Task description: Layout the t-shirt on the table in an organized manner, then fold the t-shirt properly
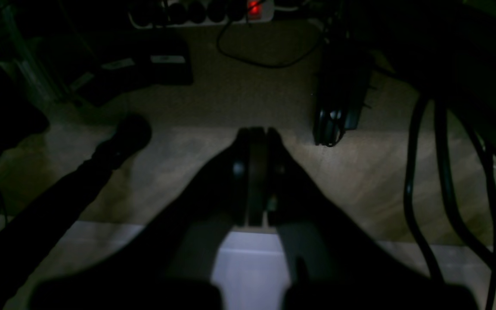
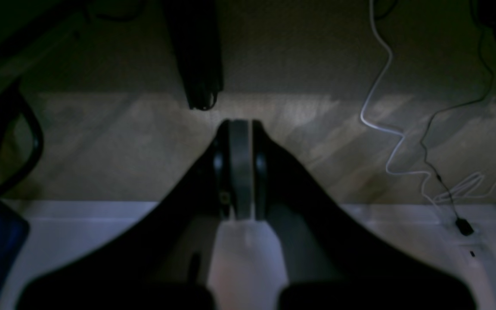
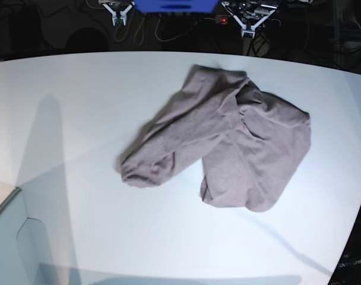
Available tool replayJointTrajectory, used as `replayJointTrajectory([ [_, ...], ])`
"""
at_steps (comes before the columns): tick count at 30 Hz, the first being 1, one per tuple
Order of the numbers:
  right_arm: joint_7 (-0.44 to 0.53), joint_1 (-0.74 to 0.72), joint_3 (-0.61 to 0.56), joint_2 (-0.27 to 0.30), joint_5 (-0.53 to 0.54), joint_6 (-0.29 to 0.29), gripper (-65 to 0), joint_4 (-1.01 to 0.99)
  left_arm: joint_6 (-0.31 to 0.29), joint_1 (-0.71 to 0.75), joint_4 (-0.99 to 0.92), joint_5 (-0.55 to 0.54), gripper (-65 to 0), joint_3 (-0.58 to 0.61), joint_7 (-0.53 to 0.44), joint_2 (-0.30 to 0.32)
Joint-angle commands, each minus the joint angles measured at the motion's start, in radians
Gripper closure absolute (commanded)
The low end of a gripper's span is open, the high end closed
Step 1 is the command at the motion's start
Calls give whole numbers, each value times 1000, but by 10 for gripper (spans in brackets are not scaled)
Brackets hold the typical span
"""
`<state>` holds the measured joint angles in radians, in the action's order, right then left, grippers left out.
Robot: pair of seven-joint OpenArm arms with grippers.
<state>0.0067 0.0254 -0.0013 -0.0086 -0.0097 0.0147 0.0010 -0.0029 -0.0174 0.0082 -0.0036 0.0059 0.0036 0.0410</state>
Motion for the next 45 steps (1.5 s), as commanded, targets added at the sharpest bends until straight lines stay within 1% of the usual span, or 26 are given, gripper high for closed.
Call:
replayJointTrajectory([
  [1, -3, 1, 1, -1, 6, -25, 0, 0, 7, -3, 5, 4, 0, 3, -4, 0],
  [4, -3, 1, -1, -12, 6, -25, 0, 0, 7, 4, 40, 4, 0, 4, -4, 1],
  [12, -1, 0, 2, -14, 6, -25, 0, 1, 7, 43, 131, 3, 0, 3, -4, 10],
  [21, -1, -5, -1, -12, 7, -25, 0, 3, 7, 46, 131, -3, 0, -4, 0, -3],
  [28, -7, 49, 2, -9, 7, -25, 0, 130, 2, 53, 123, -3, 0, -5, 5, -16],
  [34, -7, 58, 4, -12, 7, -25, 0, 139, -1, 66, 131, -5, 0, -7, -3, -16],
  [39, -9, 61, -4, -6, 7, -25, 0, 139, -1, 66, 131, -82, 0, -4, 5, -10],
  [42, -6, 87, -3, 11, 7, -25, 0, 141, -1, 79, 131, -114, 0, -1, 5, 23],
  [45, -1, 106, 2, 15, 7, -25, 0, 143, -3, 113, 152, -138, 0, -1, 2, 36],
])
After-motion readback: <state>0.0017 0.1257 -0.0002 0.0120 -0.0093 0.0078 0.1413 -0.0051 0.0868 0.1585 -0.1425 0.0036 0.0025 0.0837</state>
